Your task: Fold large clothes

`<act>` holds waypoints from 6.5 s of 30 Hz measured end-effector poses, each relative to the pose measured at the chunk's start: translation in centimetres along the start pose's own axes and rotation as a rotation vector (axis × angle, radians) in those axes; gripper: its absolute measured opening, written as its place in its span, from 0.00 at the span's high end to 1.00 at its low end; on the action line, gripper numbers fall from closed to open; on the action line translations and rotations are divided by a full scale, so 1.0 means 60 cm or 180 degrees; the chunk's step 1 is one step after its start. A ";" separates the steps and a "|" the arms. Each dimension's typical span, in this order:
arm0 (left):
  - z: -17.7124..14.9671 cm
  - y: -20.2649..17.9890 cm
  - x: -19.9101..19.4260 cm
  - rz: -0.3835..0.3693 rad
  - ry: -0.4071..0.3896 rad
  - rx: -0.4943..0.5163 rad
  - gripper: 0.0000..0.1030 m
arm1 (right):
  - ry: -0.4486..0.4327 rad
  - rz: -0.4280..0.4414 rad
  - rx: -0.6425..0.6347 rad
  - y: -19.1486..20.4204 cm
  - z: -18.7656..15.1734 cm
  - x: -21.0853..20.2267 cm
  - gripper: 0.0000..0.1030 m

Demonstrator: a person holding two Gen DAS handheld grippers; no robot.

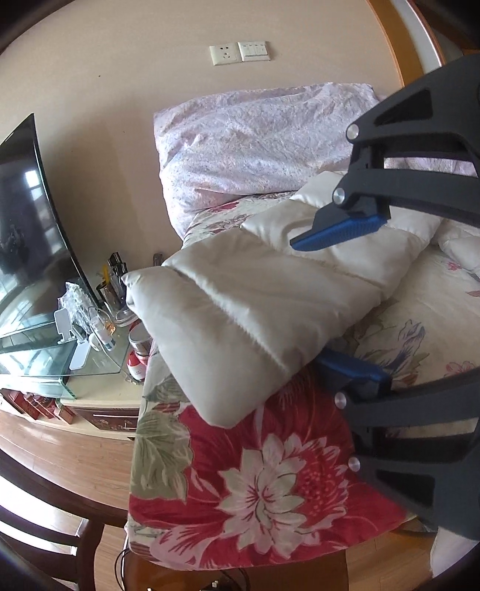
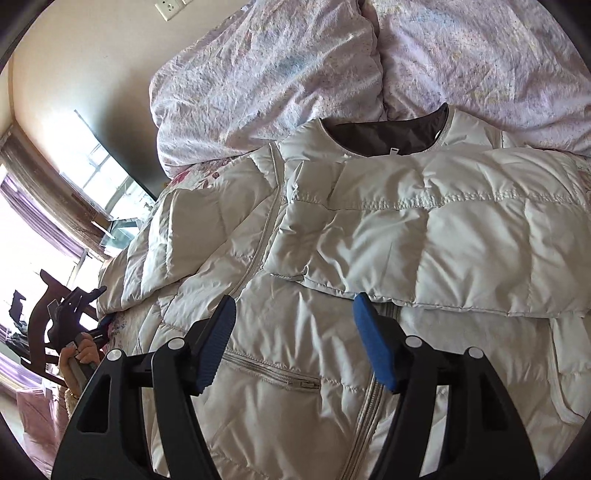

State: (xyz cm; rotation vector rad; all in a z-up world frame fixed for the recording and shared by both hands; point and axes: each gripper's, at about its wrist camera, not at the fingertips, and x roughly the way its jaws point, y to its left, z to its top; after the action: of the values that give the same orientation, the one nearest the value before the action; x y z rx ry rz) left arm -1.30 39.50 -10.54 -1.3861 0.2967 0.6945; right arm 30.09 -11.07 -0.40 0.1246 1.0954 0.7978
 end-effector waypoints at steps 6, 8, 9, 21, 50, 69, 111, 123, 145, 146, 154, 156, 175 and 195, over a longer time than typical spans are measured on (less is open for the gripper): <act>0.018 0.008 0.010 -0.0015 0.0109 0.0011 0.88 | -0.0023 -0.0049 0.0075 -0.024 -0.006 -0.013 0.34; 0.025 -0.011 0.003 -0.0012 0.0087 0.0159 0.91 | -0.0082 -0.0082 0.0096 -0.035 -0.008 -0.026 0.34; 0.027 -0.023 -0.001 -0.0009 0.0066 0.0239 0.92 | -0.0124 -0.0098 0.0108 -0.042 -0.009 -0.034 0.34; -0.095 -0.369 -0.087 -0.0857 -0.0104 0.2013 0.92 | -0.0447 -0.0451 0.0415 -0.149 -0.040 -0.094 0.31; -0.680 -0.470 0.111 -0.1114 0.2388 0.3848 0.33 | -0.0745 -0.0806 0.0504 -0.198 -0.052 -0.149 0.31; -0.413 -0.441 0.165 0.0268 0.0582 0.4265 0.20 | -0.0675 -0.0778 -0.0824 -0.024 0.056 0.051 0.48; -0.269 -0.249 0.072 -0.0076 0.1528 0.3649 0.07 | -0.0191 -0.0124 0.0790 -0.283 -0.042 -0.153 0.17; -0.218 -0.115 -0.016 -0.0265 0.1832 0.3158 0.08 | 0.0078 -0.0373 0.1281 -0.393 -0.231 -0.270 0.17; -0.277 -0.041 -0.103 -0.0671 0.2251 0.2946 0.27 | 0.0119 0.0673 0.1555 -0.410 -0.338 -0.269 0.19; -0.278 -0.038 -0.104 -0.0685 0.2276 0.2897 0.29 | 0.0120 0.0685 0.1537 -0.408 -0.340 -0.269 0.19; -0.289 -0.009 -0.080 -0.0675 0.2616 0.2330 0.49 | 0.0154 0.0822 0.1506 -0.396 -0.347 -0.260 0.24; -0.285 -0.006 -0.080 -0.0678 0.2629 0.2241 0.51 | 0.0141 0.0831 0.1503 -0.394 -0.348 -0.258 0.25; -0.245 -0.142 -0.151 -0.1113 0.1794 0.2454 0.84 | -0.0994 0.0280 0.0822 -0.298 -0.266 -0.346 0.80; -0.235 -0.497 0.074 -0.0956 0.0338 0.3045 0.88 | -0.2533 -0.0951 0.0226 -0.183 0.124 -0.262 0.81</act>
State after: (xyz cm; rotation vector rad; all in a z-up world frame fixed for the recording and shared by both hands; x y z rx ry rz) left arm 23.06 26.30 7.97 -0.5267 0.4207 0.1617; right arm 38.52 -26.81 9.82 0.3011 0.3698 0.3726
